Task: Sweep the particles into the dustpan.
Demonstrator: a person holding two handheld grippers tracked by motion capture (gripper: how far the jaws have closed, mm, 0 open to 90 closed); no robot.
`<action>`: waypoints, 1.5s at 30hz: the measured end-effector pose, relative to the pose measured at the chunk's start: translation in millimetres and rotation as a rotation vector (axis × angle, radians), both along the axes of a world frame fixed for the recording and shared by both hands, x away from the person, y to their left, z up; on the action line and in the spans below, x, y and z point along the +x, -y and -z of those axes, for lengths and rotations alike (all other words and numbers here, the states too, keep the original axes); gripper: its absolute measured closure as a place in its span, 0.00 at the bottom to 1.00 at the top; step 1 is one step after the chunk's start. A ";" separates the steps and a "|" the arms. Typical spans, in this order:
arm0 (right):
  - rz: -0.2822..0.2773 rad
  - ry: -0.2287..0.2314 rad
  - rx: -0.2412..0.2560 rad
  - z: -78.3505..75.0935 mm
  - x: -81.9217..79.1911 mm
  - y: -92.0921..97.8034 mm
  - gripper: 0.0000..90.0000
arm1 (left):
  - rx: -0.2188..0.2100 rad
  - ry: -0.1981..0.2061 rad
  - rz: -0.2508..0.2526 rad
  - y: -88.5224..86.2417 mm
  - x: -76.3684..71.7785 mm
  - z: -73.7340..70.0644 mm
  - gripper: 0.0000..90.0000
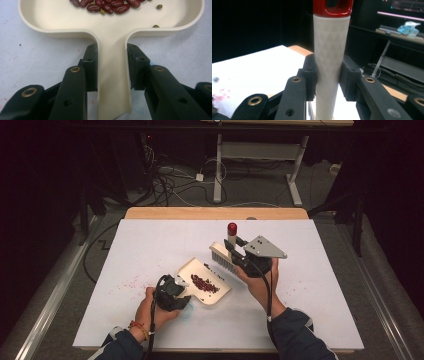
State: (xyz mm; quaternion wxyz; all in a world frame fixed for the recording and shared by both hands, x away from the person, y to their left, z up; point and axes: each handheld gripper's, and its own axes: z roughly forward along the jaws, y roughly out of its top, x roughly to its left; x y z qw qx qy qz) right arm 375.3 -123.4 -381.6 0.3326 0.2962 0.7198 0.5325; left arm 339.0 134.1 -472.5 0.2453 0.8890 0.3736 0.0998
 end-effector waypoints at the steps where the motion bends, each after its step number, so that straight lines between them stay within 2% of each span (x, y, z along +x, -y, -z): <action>1: 0.005 -0.004 -0.004 2.5 2.5 0.7 0.77 | -0.002 -0.003 -0.002 -1.1 -0.1 0.1 0.71; 3: 0.010 -0.009 -0.010 5.4 6.0 0.4 0.77 | -0.006 -0.008 -0.006 -3.6 -0.2 0.1 0.71; 6: 0.009 0.019 -0.028 5.4 12.9 -3.2 0.77 | -0.016 -0.018 -0.017 -8.8 -0.5 0.3 0.71; 8: 0.004 0.039 -0.058 8.3 18.2 -11.7 0.77 | -0.012 -0.024 -0.019 -12.3 -1.0 0.1 0.71; 11: -0.011 0.024 -0.073 13.4 21.2 -16.8 0.77 | -0.022 -0.032 -0.028 -16.7 0.2 0.4 0.71; 14: -0.031 0.007 -0.050 17.5 23.6 -18.6 0.77 | -0.020 -0.033 -0.032 -17.4 0.8 -0.6 0.71; 27: -0.139 -0.028 -0.026 20.3 4.1 -37.8 0.77 | -0.002 -0.037 -0.016 -15.9 4.0 -1.7 0.71; 31: -0.182 -0.033 -0.033 17.0 -2.4 -40.6 0.77 | -0.005 -0.039 -0.019 -16.3 4.5 -1.9 0.71; 34: -0.201 -0.029 -0.018 8.3 -6.5 -36.1 0.77 | -0.007 -0.037 -0.023 -15.7 4.4 -1.8 0.71; 39: -0.179 -0.002 0.015 -7.6 -12.8 -23.5 0.77 | -0.003 -0.037 -0.018 -15.6 4.1 -2.2 0.71; 45: -0.142 0.013 0.006 -14.6 -14.9 -9.9 0.77 | -0.003 -0.040 -0.012 -17.0 3.7 -1.4 0.71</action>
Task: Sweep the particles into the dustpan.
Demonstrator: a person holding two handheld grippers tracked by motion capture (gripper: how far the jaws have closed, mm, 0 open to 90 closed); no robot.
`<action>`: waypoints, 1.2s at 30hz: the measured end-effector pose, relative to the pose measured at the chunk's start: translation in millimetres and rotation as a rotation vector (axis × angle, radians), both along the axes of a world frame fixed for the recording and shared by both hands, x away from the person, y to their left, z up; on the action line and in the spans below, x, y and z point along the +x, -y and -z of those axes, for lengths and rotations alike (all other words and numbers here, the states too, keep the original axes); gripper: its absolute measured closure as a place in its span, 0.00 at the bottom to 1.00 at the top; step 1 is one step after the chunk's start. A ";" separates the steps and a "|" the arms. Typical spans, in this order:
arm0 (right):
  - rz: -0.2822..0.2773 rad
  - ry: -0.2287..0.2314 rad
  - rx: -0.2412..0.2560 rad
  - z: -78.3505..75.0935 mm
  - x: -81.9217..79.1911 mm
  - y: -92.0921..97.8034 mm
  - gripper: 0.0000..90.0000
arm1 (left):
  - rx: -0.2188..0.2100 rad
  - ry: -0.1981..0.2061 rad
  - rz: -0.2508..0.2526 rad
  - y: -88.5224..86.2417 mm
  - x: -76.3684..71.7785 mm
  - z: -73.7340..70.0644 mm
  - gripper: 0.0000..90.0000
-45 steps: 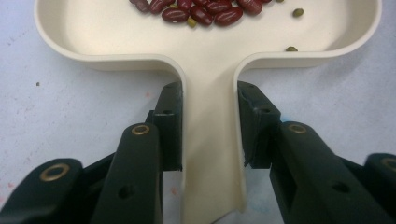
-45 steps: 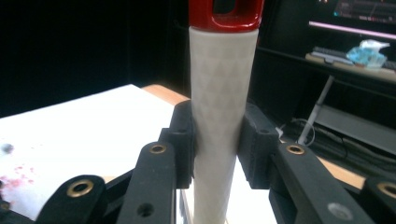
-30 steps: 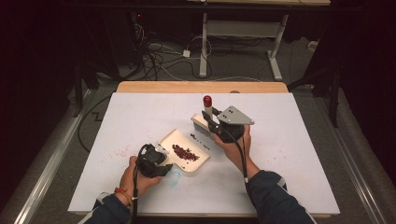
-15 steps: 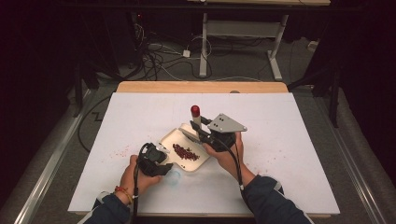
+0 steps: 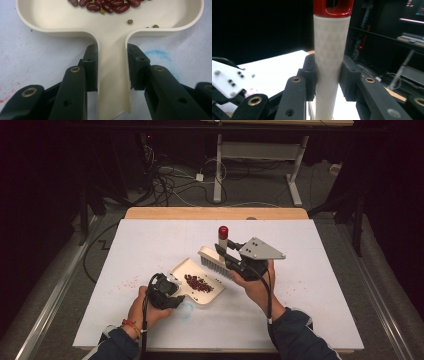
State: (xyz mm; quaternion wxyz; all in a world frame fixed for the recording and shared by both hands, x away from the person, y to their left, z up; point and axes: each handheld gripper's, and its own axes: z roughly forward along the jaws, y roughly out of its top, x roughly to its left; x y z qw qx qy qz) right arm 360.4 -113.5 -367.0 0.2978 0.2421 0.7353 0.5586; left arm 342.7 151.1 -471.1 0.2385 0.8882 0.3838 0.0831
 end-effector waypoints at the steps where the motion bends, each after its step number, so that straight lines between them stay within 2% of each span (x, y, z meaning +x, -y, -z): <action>1: 0.012 0.001 -0.003 -0.3 -0.2 3.8 0.77 | 0.002 -0.001 0.001 0.2 0.0 0.0 0.71; 4: 0.039 -0.014 -0.019 2.9 -1.3 16.3 0.77 | 0.005 -0.002 0.003 0.3 -0.5 -0.2 0.71; 6: 0.044 -0.014 -0.028 4.2 -2.3 18.3 0.77 | 0.008 -0.002 0.007 0.2 -1.4 -0.6 0.71; 11: 0.077 0.006 -0.086 11.4 -10.7 30.7 0.77 | 0.017 -0.006 0.021 -0.8 -5.8 -3.2 0.71; 14: 0.067 -0.019 -0.095 15.4 -15.6 36.4 0.77 | 0.019 -0.009 0.029 -0.5 -8.4 -3.8 0.71; 18: 0.057 -0.021 -0.129 18.5 -23.3 37.9 0.77 | 0.022 -0.010 0.035 -0.2 -11.6 -4.6 0.71; 23: 0.045 -0.030 -0.121 22.0 -25.1 33.6 0.77 | 0.020 -0.011 0.038 -0.9 -12.8 -3.9 0.71; 29: 0.001 -0.046 -0.101 25.1 -34.0 21.7 0.77 | 0.020 -0.015 0.032 0.6 -12.8 -2.7 0.71; 32: -0.019 -0.043 -0.107 26.4 -38.9 16.0 0.77 | 0.021 -0.010 0.034 2.5 -13.0 -2.7 0.71; 36: -0.060 -0.050 -0.071 22.8 -43.2 13.8 0.77 | 0.017 -0.013 0.035 1.4 -13.2 -3.0 0.71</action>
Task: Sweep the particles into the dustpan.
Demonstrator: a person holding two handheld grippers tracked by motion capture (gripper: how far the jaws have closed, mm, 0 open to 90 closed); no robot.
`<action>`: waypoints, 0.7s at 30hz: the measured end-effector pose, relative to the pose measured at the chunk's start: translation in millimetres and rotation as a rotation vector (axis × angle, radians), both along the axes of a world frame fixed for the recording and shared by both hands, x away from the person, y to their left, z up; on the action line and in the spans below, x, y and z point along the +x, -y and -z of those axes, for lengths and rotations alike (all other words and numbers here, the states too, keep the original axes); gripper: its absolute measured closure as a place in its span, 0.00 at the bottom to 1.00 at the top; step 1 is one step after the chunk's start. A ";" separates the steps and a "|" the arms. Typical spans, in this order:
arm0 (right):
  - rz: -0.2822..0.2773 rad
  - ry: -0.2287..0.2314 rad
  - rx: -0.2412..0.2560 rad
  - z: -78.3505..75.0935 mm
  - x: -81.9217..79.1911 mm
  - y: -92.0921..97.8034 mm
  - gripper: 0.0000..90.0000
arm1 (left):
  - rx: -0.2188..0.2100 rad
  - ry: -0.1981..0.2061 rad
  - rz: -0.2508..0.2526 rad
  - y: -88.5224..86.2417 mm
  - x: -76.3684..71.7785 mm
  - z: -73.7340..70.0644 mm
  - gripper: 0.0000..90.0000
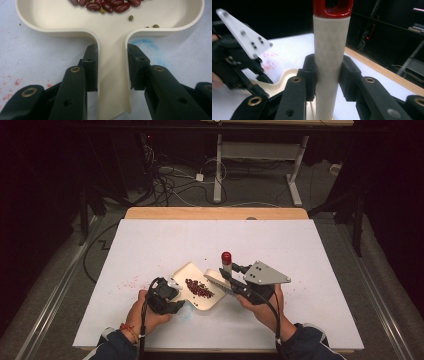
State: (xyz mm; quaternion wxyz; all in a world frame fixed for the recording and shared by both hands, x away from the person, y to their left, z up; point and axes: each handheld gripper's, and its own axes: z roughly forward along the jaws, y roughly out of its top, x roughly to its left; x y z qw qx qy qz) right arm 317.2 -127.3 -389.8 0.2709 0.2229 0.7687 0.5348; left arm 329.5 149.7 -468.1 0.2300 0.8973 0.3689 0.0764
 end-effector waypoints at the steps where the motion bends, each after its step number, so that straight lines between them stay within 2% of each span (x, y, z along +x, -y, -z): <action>1: -0.005 0.000 0.004 -1.9 -0.6 0.8 0.77 | -0.001 -0.001 0.000 -0.3 0.1 0.0 0.71; 6: 0.039 0.045 0.012 -10.5 -0.5 9.0 0.77 | -0.005 0.000 -0.002 -2.1 -0.9 -1.2 0.71; 11: 0.075 0.050 0.018 -9.2 6.0 14.4 0.77 | 0.002 -0.002 -0.003 -2.2 -1.1 0.0 0.71; 16: 0.097 0.092 -0.011 0.0 17.3 5.6 0.77 | 0.003 -0.007 -0.006 -1.6 -0.7 1.5 0.71; 19: 0.100 0.080 -0.031 5.9 25.3 -3.2 0.77 | 0.002 -0.006 -0.008 -0.9 -0.4 1.6 0.71; 21: 0.086 0.066 -0.027 8.4 25.6 -7.7 0.77 | -0.001 -0.005 -0.008 -1.2 -0.3 1.8 0.71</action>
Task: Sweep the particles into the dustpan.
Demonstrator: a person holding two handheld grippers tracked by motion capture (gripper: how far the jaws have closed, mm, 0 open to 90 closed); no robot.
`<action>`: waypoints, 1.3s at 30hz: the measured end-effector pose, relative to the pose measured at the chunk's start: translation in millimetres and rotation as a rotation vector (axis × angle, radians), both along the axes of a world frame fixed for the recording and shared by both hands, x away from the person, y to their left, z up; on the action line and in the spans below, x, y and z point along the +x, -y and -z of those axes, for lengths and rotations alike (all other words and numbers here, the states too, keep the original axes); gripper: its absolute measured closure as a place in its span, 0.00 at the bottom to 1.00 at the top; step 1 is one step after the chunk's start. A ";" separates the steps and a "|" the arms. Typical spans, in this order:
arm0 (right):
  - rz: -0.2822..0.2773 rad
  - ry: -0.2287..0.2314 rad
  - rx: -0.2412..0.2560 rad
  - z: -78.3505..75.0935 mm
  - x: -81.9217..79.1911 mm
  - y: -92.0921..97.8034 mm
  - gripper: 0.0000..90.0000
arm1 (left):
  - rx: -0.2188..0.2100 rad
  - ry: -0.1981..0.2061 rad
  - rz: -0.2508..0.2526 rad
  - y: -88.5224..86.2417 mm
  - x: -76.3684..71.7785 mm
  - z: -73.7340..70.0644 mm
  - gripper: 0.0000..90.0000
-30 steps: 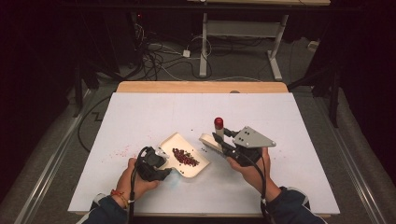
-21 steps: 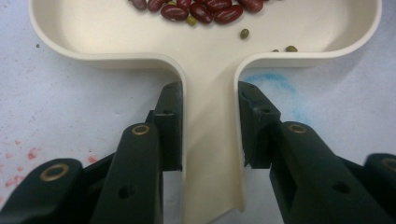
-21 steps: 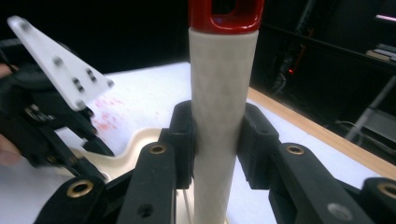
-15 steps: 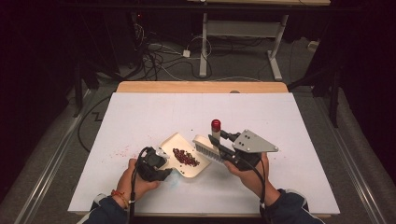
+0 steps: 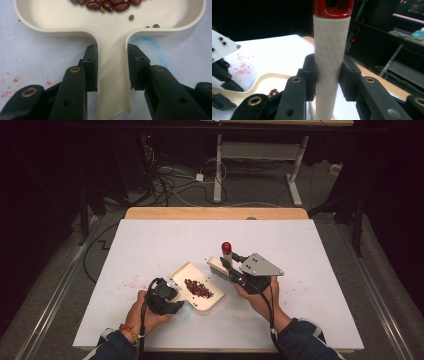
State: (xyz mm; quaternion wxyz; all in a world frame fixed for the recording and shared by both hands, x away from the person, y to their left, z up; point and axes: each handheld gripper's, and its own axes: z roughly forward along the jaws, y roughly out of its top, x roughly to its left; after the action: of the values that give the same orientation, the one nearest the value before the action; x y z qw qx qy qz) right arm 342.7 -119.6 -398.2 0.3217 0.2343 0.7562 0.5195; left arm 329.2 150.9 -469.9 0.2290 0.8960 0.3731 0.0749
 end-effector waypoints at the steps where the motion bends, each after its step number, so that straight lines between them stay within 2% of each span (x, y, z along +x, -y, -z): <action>1: -0.022 -0.009 -0.002 0.1 -2.5 -3.1 0.77 | -0.002 -0.002 0.000 -0.3 0.1 -0.1 0.71; 3: -0.046 -0.012 -0.008 0.1 -8.8 -6.9 0.77 | -0.004 -0.001 -0.001 -0.4 -0.1 -0.1 0.71; 5: -0.083 -0.035 0.002 -0.5 -14.7 -10.1 0.77 | -0.003 0.001 0.000 -0.4 -0.2 -0.3 0.71; 9: -0.123 -0.031 0.016 -7.5 -24.0 -11.5 0.77 | -0.010 -0.001 -0.005 -1.1 -0.1 -0.2 0.71; 12: -0.124 -0.015 0.030 -14.4 -25.2 -8.8 0.77 | -0.012 -0.003 -0.009 -2.1 0.3 -0.1 0.71; 16: -0.090 0.005 0.037 -22.8 -14.0 -2.8 0.77 | -0.013 -0.005 -0.016 -4.3 0.7 -0.5 0.71; 20: -0.017 0.033 0.016 -24.8 10.1 -2.2 0.77 | -0.026 -0.010 -0.025 -6.4 1.9 -0.5 0.71; 23: 0.024 0.050 -0.003 -22.1 29.1 -6.7 0.77 | -0.019 -0.010 -0.022 -7.5 3.4 -0.3 0.71; 29: 0.081 0.030 -0.013 -7.3 63.9 -23.5 0.77 | -0.011 -0.011 -0.039 -10.1 10.2 -0.1 0.71; 32: 0.079 0.025 -0.035 0.0 74.0 -32.1 0.77 | 0.002 -0.007 -0.034 -9.0 10.7 0.0 0.71; 36: 0.031 0.012 -0.025 1.3 77.4 -37.7 0.77 | 0.002 -0.008 -0.032 -9.8 10.4 -0.1 0.71; 39: -0.066 -0.006 -0.085 0.1 69.3 -40.5 0.77 | 0.005 -0.007 -0.033 -10.4 9.0 -0.3 0.71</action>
State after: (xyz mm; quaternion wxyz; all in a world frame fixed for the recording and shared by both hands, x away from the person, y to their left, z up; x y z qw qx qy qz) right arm 412.1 -79.1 -398.3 0.3117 0.1970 0.7859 0.4964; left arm 338.2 161.3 -469.6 0.2239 0.8906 0.3883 0.0764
